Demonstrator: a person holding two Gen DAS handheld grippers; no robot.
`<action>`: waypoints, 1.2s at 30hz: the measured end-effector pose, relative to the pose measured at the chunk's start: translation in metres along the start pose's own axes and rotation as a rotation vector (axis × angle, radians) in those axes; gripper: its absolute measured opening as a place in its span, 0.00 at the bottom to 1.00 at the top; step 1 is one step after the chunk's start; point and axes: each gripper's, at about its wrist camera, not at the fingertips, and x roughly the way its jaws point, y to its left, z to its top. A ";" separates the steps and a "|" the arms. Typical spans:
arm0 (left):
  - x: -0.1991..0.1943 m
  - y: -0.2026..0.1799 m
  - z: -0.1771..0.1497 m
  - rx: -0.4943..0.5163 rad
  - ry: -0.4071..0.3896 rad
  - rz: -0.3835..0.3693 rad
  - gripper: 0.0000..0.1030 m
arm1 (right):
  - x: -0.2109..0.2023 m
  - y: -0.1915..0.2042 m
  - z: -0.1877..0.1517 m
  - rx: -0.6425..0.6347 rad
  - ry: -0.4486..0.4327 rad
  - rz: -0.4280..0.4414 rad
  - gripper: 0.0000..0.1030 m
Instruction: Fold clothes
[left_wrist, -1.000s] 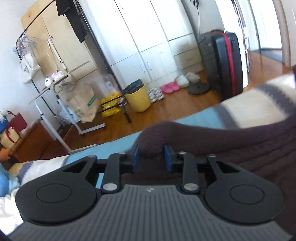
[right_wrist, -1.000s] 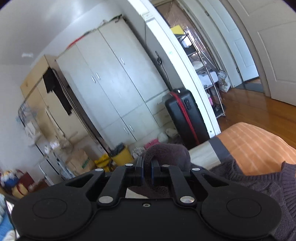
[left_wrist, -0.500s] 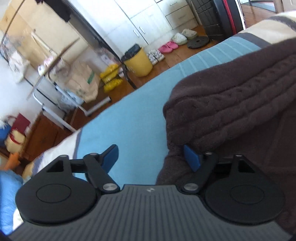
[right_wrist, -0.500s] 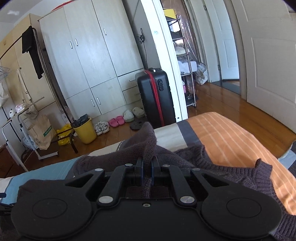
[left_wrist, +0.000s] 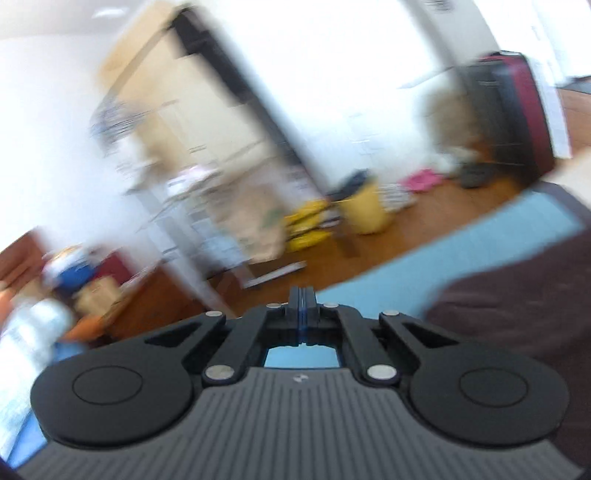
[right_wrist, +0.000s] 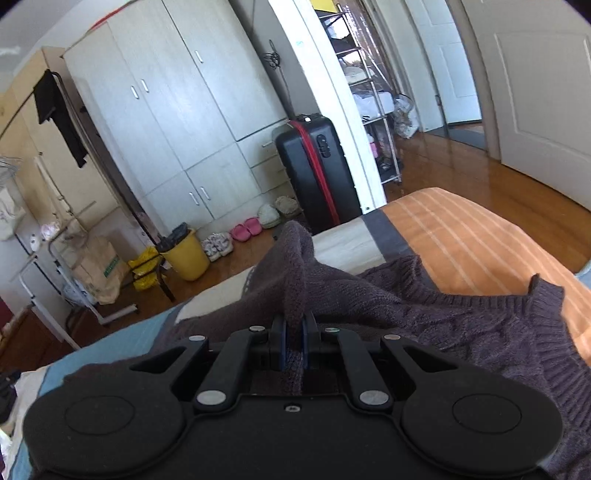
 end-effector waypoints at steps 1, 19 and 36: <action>0.006 0.008 -0.005 -0.008 0.044 -0.017 0.02 | 0.001 -0.003 -0.001 0.011 0.000 0.007 0.11; -0.062 0.083 -0.193 -0.453 0.503 -0.419 0.83 | -0.071 0.110 -0.053 -0.262 0.178 0.138 0.52; -0.090 0.131 -0.180 -0.791 0.321 -0.578 0.11 | -0.047 0.213 -0.212 -0.906 0.330 0.149 0.10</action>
